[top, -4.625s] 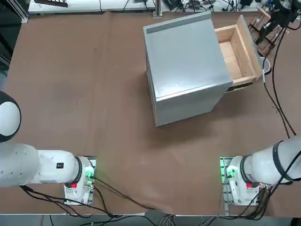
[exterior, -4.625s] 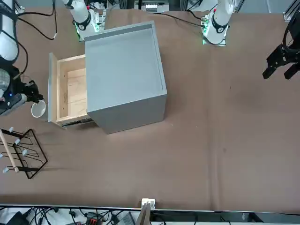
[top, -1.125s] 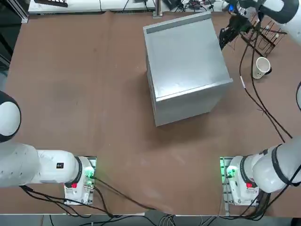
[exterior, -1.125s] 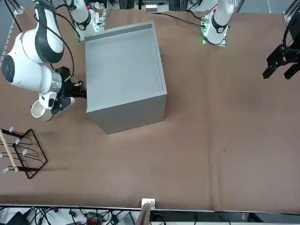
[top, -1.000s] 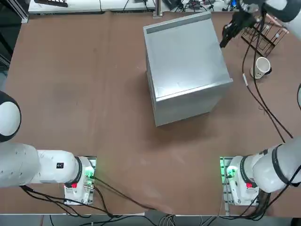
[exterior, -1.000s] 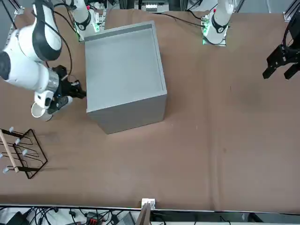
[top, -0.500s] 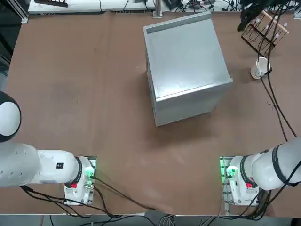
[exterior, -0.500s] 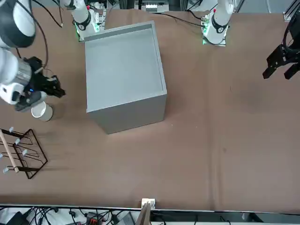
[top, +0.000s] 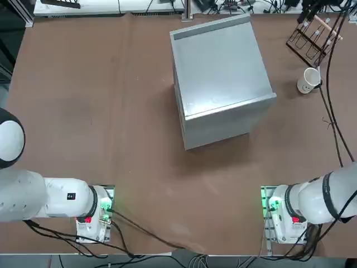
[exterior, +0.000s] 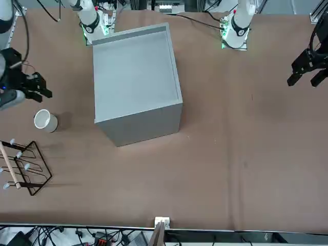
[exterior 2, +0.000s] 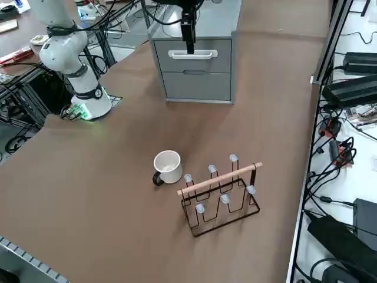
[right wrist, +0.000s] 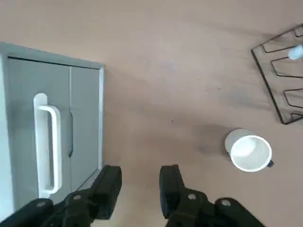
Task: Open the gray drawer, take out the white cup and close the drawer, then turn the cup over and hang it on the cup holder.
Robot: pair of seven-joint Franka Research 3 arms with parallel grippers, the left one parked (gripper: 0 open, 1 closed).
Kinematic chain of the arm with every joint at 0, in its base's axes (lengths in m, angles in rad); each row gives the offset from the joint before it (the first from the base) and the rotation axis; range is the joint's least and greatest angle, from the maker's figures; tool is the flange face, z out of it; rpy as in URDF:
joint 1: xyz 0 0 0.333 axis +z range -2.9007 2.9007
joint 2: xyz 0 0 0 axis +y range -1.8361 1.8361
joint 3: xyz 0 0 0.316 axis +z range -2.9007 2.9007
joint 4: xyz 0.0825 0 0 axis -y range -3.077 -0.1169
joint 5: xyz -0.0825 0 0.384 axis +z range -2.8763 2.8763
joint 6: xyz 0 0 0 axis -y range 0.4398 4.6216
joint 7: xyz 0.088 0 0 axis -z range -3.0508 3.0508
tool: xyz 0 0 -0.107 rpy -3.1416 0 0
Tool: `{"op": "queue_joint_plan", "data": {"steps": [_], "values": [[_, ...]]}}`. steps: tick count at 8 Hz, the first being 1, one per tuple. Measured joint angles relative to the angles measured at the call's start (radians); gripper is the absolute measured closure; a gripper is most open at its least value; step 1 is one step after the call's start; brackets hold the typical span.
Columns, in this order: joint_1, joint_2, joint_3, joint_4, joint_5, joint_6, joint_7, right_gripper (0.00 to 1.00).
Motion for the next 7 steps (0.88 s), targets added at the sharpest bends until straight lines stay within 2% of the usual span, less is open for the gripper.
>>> {"op": "queue_joint_plan", "data": {"steps": [4, 7], "values": [[-0.006, 0.001, -0.011, 0.000, -0.118, 0.000, 0.009, 0.20], [-0.059, 0.017, -0.020, -0.006, -0.146, 0.016, 0.016, 0.15]]}}
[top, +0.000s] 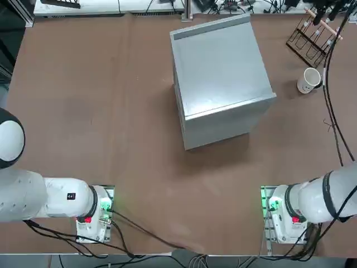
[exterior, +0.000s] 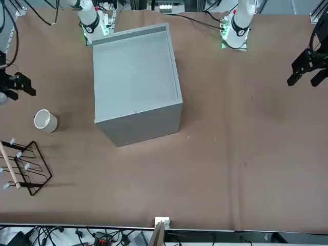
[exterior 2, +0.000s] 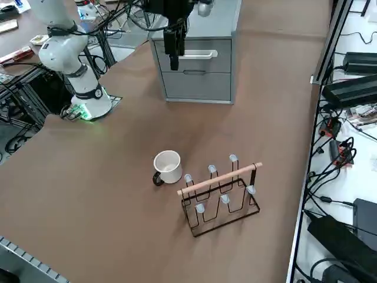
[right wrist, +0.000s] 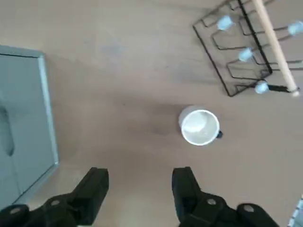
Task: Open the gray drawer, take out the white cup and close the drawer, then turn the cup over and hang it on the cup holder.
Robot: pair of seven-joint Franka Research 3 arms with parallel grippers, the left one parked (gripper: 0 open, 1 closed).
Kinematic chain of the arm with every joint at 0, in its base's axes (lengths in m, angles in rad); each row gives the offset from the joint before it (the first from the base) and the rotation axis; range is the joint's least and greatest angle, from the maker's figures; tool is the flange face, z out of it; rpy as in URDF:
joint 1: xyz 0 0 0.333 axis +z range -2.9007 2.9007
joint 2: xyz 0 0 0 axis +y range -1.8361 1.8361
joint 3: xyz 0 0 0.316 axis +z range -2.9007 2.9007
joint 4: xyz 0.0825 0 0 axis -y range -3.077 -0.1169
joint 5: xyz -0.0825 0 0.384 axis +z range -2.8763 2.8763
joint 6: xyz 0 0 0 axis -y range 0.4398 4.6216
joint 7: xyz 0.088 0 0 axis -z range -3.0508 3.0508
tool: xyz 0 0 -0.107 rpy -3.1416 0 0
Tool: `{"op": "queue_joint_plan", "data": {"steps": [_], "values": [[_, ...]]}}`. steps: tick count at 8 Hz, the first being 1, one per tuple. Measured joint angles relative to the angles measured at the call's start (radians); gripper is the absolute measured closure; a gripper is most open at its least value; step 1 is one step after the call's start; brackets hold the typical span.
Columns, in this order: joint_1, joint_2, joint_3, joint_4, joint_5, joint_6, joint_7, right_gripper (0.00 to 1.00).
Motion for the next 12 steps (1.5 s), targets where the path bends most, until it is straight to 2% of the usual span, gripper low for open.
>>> {"op": "queue_joint_plan", "data": {"steps": [1, 3, 6, 9, 12], "values": [[-0.030, 0.008, -0.001, -0.016, 0.000, 0.023, -0.020, 0.02], [-0.092, 0.018, -0.003, -0.044, 0.000, 0.057, -0.124, 0.01], [-0.224, 0.048, -0.005, -0.053, 0.026, 0.134, -0.487, 0.01], [-0.415, 0.148, -0.008, -0.063, 0.210, 0.176, -0.996, 0.01], [-0.556, 0.215, -0.008, -0.091, 0.397, 0.177, -1.437, 0.00]]}}
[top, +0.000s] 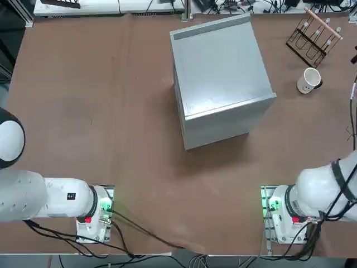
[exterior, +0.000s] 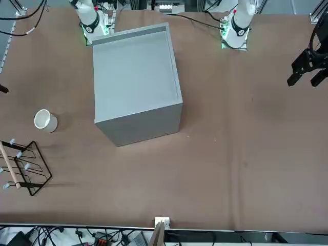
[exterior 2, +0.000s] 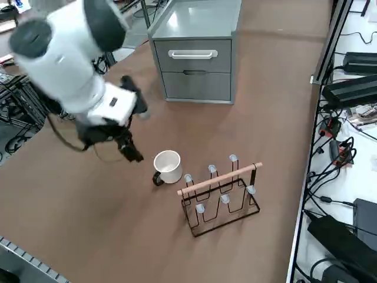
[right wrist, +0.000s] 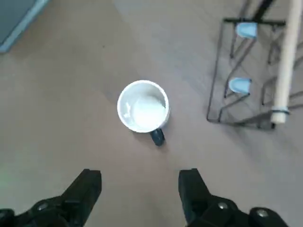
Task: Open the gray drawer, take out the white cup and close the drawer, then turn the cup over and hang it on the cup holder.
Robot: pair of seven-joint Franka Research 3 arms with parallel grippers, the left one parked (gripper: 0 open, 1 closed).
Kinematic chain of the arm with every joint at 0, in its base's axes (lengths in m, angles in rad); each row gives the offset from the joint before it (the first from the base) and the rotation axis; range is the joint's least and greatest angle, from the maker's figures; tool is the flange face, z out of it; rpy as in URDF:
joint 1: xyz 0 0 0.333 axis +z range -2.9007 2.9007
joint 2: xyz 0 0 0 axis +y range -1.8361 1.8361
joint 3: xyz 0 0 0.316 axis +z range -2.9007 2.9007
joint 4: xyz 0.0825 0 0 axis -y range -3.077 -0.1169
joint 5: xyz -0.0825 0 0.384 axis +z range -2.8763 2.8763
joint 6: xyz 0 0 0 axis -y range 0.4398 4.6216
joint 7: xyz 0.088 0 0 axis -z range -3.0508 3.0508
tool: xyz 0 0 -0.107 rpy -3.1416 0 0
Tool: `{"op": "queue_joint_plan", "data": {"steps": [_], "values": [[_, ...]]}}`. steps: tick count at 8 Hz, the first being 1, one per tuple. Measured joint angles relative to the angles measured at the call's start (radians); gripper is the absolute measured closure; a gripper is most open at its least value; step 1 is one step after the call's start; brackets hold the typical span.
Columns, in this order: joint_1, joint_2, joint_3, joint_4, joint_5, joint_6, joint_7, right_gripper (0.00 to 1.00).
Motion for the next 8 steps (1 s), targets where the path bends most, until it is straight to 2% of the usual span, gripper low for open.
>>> {"op": "queue_joint_plan", "data": {"steps": [2, 5, 8], "values": [[-0.073, 0.059, 0.000, -0.032, 0.148, 0.000, -0.247, 0.01], [-0.130, 0.190, 0.001, -0.033, 0.341, -0.002, -0.583, 0.01], [-0.183, 0.296, 0.002, -0.002, 0.463, -0.083, -0.757, 0.03]]}}
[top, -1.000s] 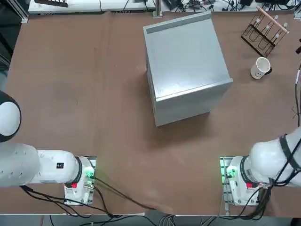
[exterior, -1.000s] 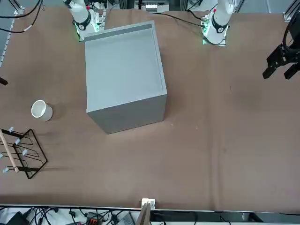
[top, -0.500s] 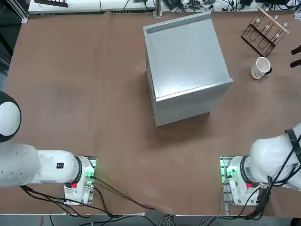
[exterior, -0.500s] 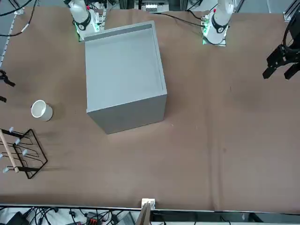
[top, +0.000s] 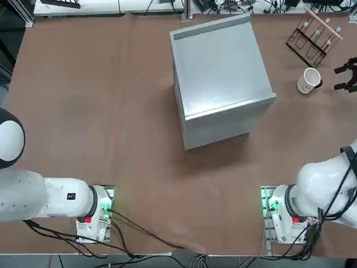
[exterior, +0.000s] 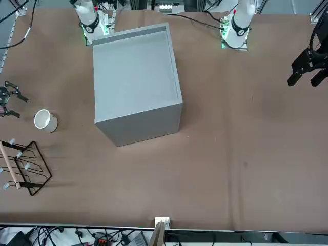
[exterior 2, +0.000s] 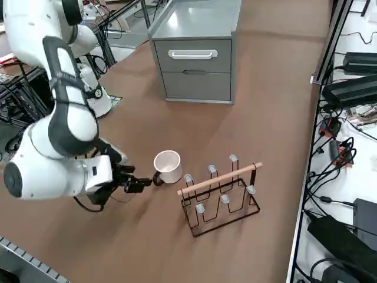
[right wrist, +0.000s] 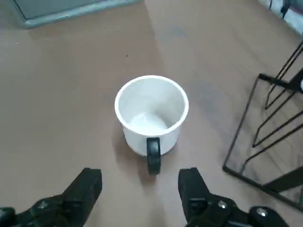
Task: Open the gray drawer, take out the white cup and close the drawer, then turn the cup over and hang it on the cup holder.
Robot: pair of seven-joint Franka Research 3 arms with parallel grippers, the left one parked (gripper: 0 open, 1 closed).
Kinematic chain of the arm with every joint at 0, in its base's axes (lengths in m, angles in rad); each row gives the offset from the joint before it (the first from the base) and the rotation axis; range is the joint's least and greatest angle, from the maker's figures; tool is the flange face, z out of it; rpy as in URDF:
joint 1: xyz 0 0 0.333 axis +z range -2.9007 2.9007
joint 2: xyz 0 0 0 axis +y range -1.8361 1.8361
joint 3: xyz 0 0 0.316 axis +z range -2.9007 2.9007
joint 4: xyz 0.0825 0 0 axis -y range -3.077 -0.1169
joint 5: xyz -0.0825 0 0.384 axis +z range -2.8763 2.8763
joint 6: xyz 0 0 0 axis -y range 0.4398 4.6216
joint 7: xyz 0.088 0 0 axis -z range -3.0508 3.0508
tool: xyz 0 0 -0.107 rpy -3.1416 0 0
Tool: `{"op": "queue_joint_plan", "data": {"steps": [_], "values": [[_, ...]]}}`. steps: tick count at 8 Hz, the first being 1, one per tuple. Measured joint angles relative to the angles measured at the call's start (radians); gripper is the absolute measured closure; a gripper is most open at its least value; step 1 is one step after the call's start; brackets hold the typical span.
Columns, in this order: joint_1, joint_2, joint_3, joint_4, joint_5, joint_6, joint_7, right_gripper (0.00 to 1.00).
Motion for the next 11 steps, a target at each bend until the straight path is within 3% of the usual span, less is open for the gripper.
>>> {"op": "queue_joint_plan", "data": {"steps": [6, 11], "values": [[-0.040, 0.179, 0.003, 0.065, 0.261, -0.104, -0.069, 0.05], [-0.078, 0.272, 0.004, 0.113, 0.320, -0.198, -0.072, 0.05]]}}
